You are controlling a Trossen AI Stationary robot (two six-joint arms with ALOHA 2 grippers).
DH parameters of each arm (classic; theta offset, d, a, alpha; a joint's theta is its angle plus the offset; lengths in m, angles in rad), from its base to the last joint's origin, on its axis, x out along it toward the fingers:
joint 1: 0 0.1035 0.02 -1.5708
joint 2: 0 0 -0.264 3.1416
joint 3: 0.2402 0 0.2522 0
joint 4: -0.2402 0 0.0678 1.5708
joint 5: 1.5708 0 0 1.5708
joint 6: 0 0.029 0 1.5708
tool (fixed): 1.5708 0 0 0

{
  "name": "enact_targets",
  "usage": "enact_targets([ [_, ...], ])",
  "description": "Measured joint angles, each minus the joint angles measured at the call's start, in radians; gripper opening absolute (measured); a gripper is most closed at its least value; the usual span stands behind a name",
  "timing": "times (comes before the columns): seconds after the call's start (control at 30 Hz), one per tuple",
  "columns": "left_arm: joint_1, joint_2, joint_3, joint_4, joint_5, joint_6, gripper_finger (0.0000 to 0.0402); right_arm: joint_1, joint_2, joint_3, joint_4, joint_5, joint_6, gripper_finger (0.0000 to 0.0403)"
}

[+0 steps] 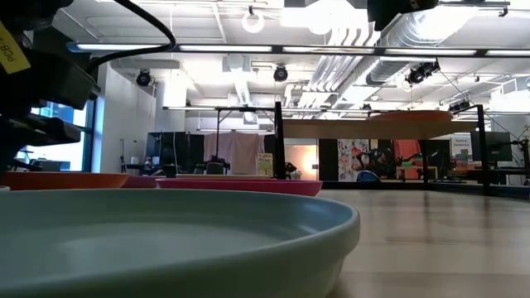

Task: Place and stack plates onto a shelf
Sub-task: Stack the gray plate on top of the light orange plate on the shelf

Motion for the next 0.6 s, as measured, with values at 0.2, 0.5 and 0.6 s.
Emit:
enact_targets([
  [0.2, 0.001, 0.003, 0.017, -0.013, 0.002, 0.027, 0.0005, 0.000, 0.000, 0.000, 0.000, 0.000, 0.000, 0.0071],
  [0.5, 0.003, 0.004, 0.092, -0.136, -0.004, 0.034, 0.0002, 0.000, 0.000, 0.000, 0.000, 0.000, 0.000, 0.0071],
  [0.6, 0.003, 0.004, 0.126, -0.210, -0.004, 0.034, 0.0001, 0.000, 0.000, 0.000, 0.000, 0.000, -0.010, 0.0071],
])
